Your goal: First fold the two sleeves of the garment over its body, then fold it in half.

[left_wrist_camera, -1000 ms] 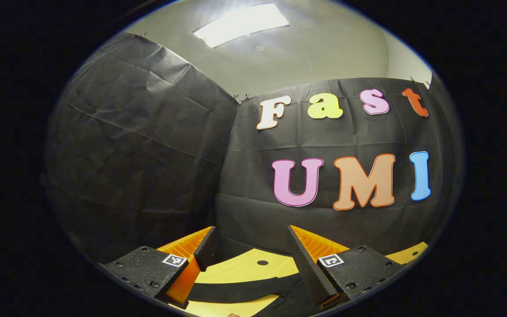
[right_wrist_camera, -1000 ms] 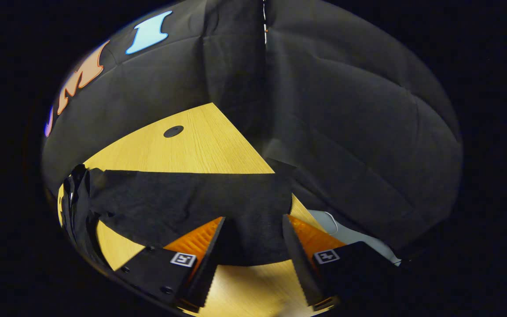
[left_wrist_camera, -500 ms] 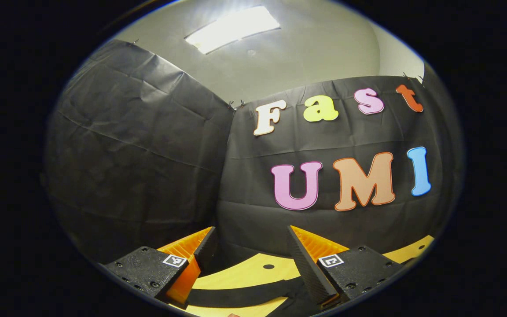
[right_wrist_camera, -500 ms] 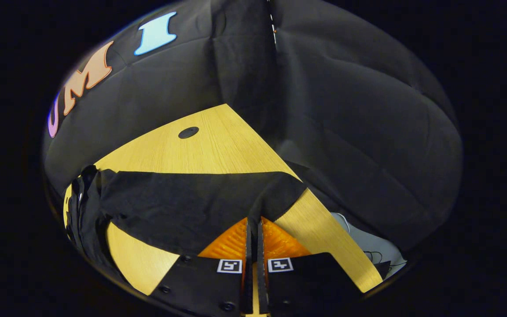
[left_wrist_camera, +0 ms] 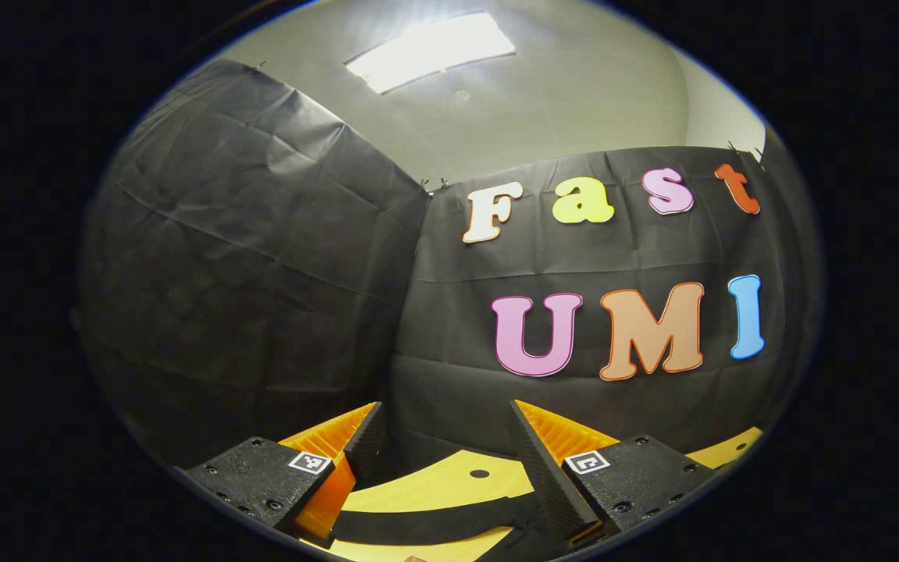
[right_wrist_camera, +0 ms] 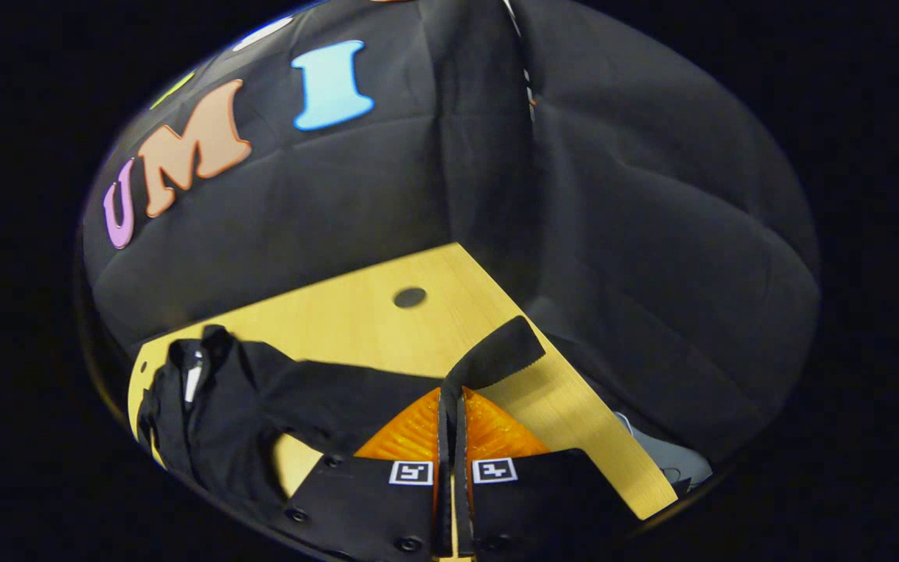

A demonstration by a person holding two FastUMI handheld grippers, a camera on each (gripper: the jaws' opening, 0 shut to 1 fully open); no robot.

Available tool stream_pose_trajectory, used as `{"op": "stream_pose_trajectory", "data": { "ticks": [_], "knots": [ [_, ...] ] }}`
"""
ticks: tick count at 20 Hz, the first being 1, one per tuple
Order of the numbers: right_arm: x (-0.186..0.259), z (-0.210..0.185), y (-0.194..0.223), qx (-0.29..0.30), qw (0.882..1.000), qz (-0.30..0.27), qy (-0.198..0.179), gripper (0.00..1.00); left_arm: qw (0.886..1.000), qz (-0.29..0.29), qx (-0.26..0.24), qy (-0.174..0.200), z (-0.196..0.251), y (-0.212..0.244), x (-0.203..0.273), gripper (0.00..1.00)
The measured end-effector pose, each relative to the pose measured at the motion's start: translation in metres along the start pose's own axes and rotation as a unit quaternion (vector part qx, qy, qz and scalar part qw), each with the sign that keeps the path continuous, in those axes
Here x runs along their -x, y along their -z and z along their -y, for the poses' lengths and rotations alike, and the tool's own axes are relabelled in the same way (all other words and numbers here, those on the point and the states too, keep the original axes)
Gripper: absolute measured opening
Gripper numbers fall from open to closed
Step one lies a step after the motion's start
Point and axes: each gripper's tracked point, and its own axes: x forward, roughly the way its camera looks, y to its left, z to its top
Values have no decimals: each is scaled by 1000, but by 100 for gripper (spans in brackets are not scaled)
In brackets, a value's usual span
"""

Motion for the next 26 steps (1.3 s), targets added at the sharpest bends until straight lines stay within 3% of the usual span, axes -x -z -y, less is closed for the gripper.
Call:
{"op": "stream_pose_trajectory", "data": {
  "ticks": [5,10,17,19,20,23,26],
  "knots": [
    [33,-128,-62,51,993,65,-80,4,999,9,9,-40,-53,-8,3,93],
    [31,-264,-61,82,980,71,-169,7,996,19,-18,-87,-114,-21,11,91],
    [31,-419,14,90,959,12,-268,4,990,3,-66,-129,-172,-20,12,91],
    [29,-443,36,77,956,-10,-283,1,988,0,-77,-132,-181,-19,9,92],
    [26,-453,47,69,954,-19,-292,7,988,-2,-79,-133,-185,-17,8,92],
    [24,-483,86,30,942,-77,-326,4,987,-16,-83,-134,-191,-8,6,92],
    [18,-493,118,14,934,-117,-337,4,988,-24,-83,-129,-191,-1,1,92]
  ]
}}
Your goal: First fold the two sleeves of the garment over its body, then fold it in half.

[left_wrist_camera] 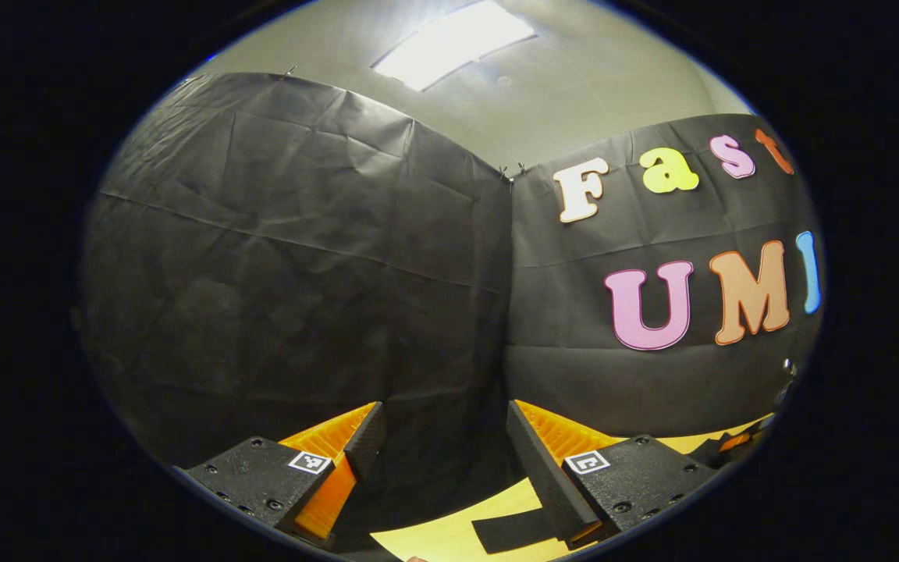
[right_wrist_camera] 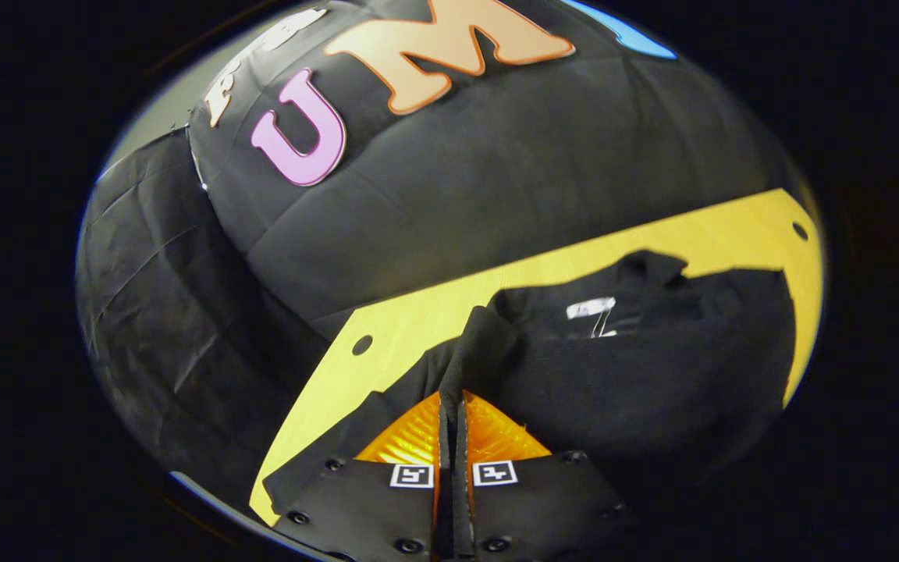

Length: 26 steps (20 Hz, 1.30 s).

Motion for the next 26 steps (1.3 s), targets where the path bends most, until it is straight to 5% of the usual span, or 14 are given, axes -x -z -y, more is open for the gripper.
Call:
{"op": "stream_pose_trajectory", "data": {
  "ticks": [6,8,9,11,17,21,26],
  "knots": [
    [-23,-10,40,-33,997,-42,-49,10,1000,-12,24,7,10,11,-1,92],
    [-20,-18,40,-39,996,-45,-69,63,999,-19,26,9,14,18,0,93],
    [-17,-24,38,-41,995,-46,-77,57,999,-24,27,13,19,23,0,93],
    [-5,-25,28,-42,995,-40,-87,100,998,-38,33,27,31,36,-1,92],
    [81,-18,-32,-18,996,38,-84,98,988,-126,34,88,80,129,-10,92],
    [170,1,-54,17,993,104,-53,98,965,-233,20,114,103,226,-4,93],
    [234,30,-50,-12,990,138,-26,98,940,-314,-17,130,110,305,7,94]
  ]
}}
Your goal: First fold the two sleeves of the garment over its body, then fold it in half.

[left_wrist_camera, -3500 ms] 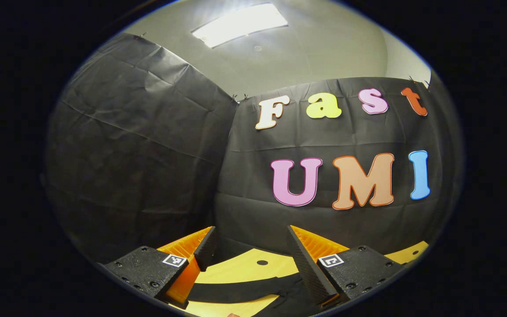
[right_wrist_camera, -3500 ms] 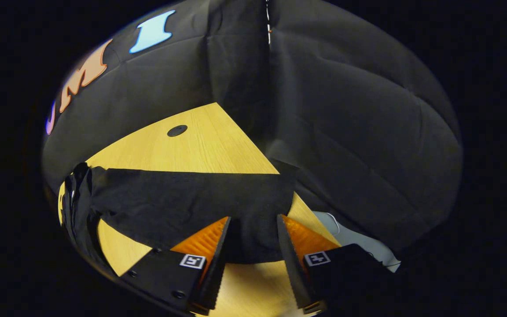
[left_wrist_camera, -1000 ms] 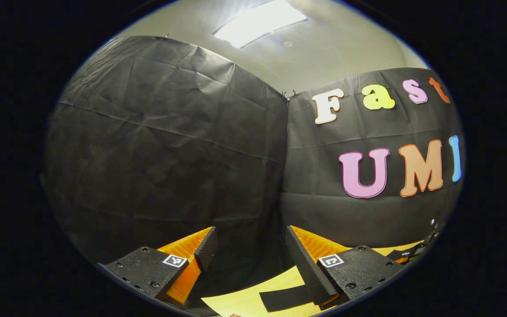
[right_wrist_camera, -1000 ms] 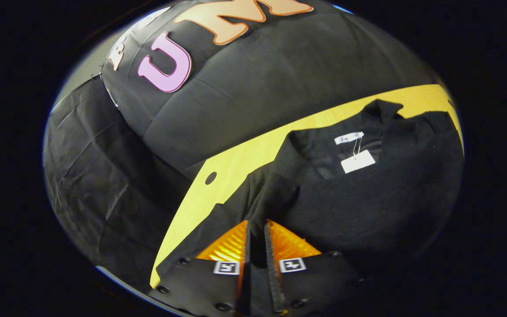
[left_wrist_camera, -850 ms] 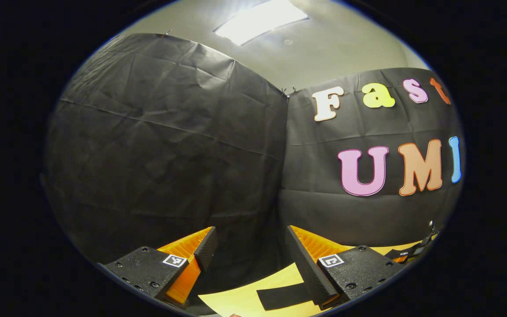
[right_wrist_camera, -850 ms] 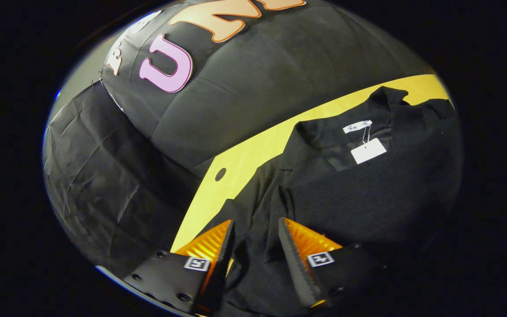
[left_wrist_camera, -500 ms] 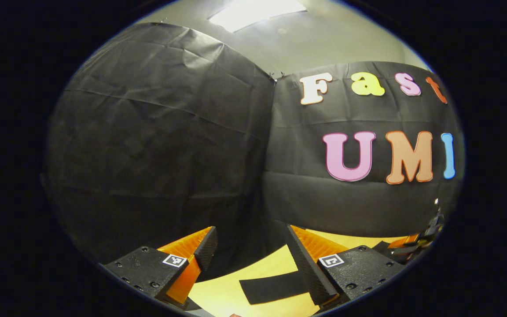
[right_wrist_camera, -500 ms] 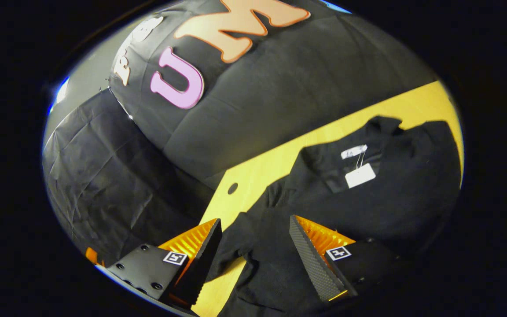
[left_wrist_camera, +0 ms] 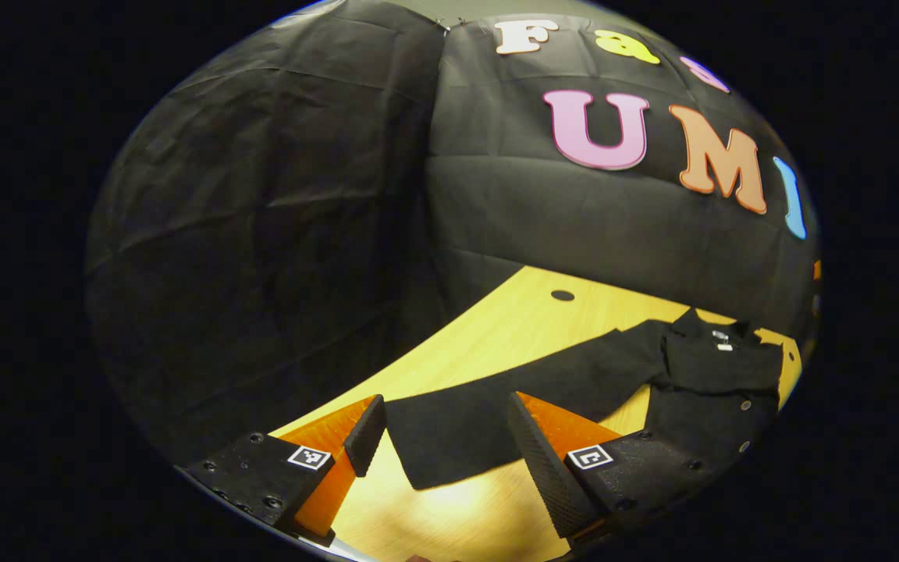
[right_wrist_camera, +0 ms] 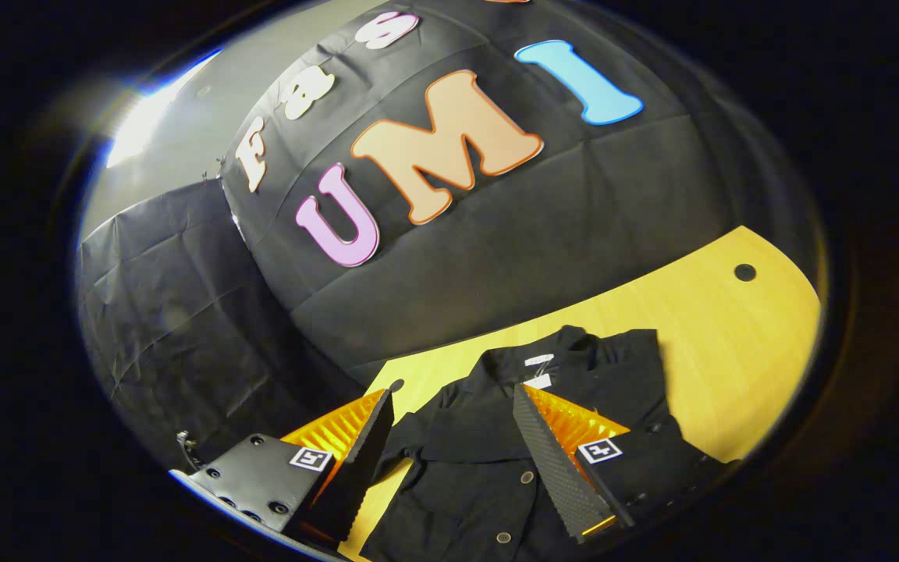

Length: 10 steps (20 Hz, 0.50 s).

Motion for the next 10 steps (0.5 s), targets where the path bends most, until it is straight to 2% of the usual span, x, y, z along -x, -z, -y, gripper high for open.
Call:
{"op": "stream_pose_trajectory", "data": {
  "ticks": [2,5,10],
  "knots": [
    [10,15,5,-14,1000,2,13,98,1000,-11,-8,8,7,8,-10,94],
    [17,27,13,-35,999,-9,25,98,998,-58,-23,20,14,34,-19,94],
    [19,33,8,-28,999,0,30,98,993,-111,-30,15,16,76,-27,93]
  ]
}}
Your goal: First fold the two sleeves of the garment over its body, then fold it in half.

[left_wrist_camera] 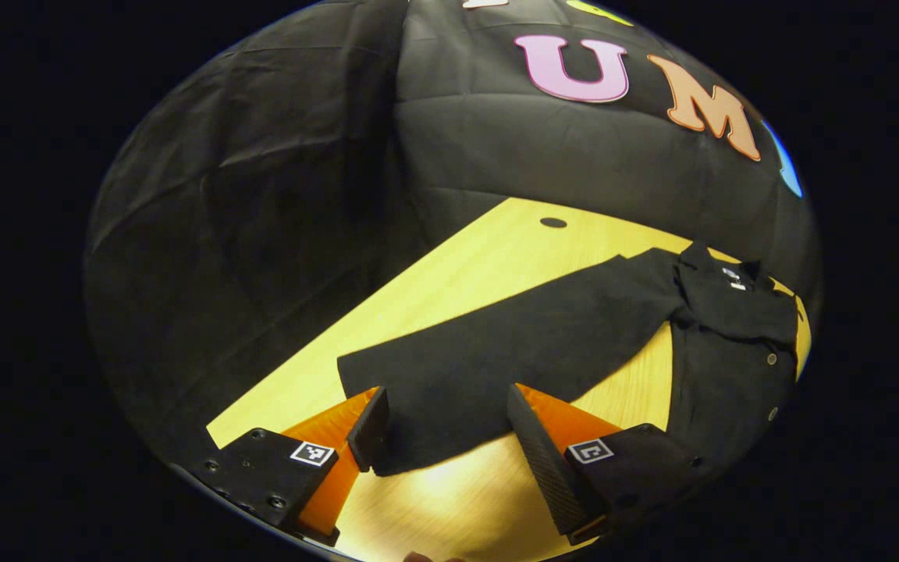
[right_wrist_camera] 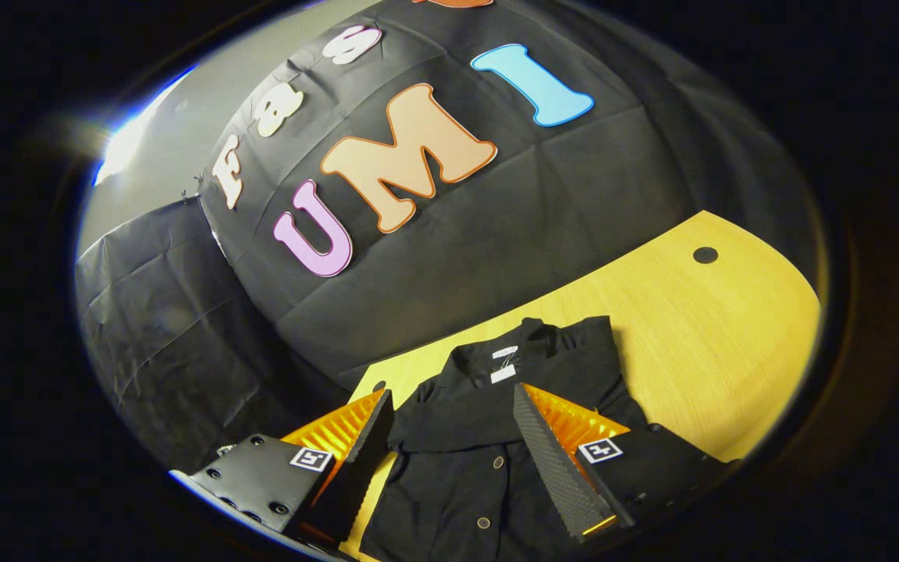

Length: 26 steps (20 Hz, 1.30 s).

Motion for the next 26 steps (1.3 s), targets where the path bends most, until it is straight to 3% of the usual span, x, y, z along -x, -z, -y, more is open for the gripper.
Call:
{"op": "stream_pose_trajectory", "data": {
  "ticks": [1,3,16,20,22,23,26],
  "knots": [
    [0,2,-3,-2,1000,3,2,98,1000,-23,2,1,1,15,-2,93],
    [2,6,-11,-3,1000,12,5,98,1000,13,10,-4,-4,7,-2,95],
    [13,28,-25,-11,999,29,31,98,1000,6,5,9,0,10,2,92],
    [16,29,-26,-12,999,28,33,98,1000,7,0,21,13,9,-1,73],
    [17,31,-27,-11,999,28,34,98,1000,13,0,22,17,7,-3,53],
    [18,33,-28,-10,999,28,36,98,1000,14,1,18,17,5,-4,37],
    [20,37,-30,-13,999,30,39,98,1000,19,4,9,19,3,-8,14]
  ]
}}
